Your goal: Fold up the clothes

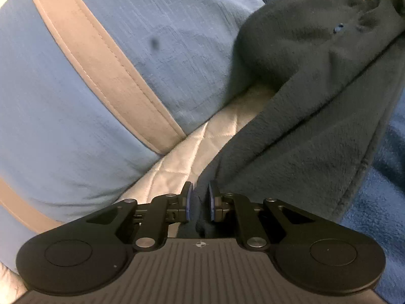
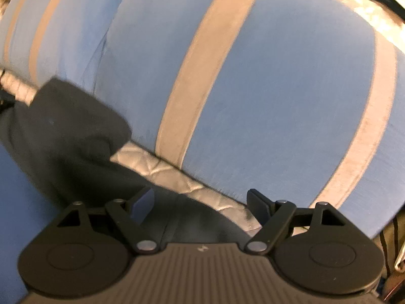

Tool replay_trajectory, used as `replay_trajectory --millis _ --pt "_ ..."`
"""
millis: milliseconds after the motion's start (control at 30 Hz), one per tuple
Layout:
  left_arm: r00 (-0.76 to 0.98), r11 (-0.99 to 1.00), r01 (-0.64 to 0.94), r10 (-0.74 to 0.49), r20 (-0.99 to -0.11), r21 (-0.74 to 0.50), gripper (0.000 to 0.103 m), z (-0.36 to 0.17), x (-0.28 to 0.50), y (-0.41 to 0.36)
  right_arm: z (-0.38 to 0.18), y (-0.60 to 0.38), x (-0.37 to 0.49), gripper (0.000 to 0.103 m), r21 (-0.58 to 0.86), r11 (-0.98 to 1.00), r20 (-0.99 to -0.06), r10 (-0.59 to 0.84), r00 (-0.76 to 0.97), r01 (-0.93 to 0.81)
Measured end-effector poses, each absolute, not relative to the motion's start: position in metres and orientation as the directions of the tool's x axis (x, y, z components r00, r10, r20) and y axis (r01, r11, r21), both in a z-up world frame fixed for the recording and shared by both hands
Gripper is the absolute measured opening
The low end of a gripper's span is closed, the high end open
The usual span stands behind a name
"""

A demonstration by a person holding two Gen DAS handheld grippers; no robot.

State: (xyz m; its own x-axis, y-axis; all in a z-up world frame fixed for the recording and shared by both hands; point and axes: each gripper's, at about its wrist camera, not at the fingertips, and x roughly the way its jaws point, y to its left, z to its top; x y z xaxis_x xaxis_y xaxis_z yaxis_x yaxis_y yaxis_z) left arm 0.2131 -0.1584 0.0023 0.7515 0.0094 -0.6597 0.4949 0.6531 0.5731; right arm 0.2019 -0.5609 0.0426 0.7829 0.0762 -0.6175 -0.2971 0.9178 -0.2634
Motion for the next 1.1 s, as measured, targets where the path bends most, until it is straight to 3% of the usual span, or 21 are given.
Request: replay_trajectory --millis 200,400,567,733,967,1100 --pt "0.755 0.668 0.487 0.004 -0.656 0.563 0.014 -0.003 0.213 -0.156 0.021 -0.546 0.201 0.088 -0.374 0.843 -0.653 0.056 0.756 -0.386" --pt "0.763 0.682 0.469 0.007 -0.646 0.561 0.014 -0.001 0.196 -0.153 0.044 -0.550 0.209 0.088 -0.326 0.874 -0.598 0.105 0.795 -0.361" --pt "0.765 0.684 0.467 0.006 -0.644 0.560 0.014 0.000 0.196 -0.153 0.013 -0.543 0.221 0.088 -0.410 0.832 -0.645 0.025 0.764 -0.373" --pt "0.760 0.701 0.463 0.001 -0.649 0.543 0.014 0.001 0.197 -0.152 -0.015 -0.555 0.217 0.089 -0.353 0.868 -0.683 0.016 0.730 -0.349" --pt "0.765 0.706 0.458 -0.004 -0.644 0.541 0.014 -0.001 0.192 -0.152 0.020 -0.557 0.218 0.088 -0.294 0.857 -0.683 0.123 0.720 -0.424" --pt "0.765 0.722 0.450 -0.008 -0.644 0.526 0.014 0.006 0.185 -0.150 0.025 -0.556 0.232 0.082 -0.276 0.864 -0.690 0.127 0.713 -0.421"
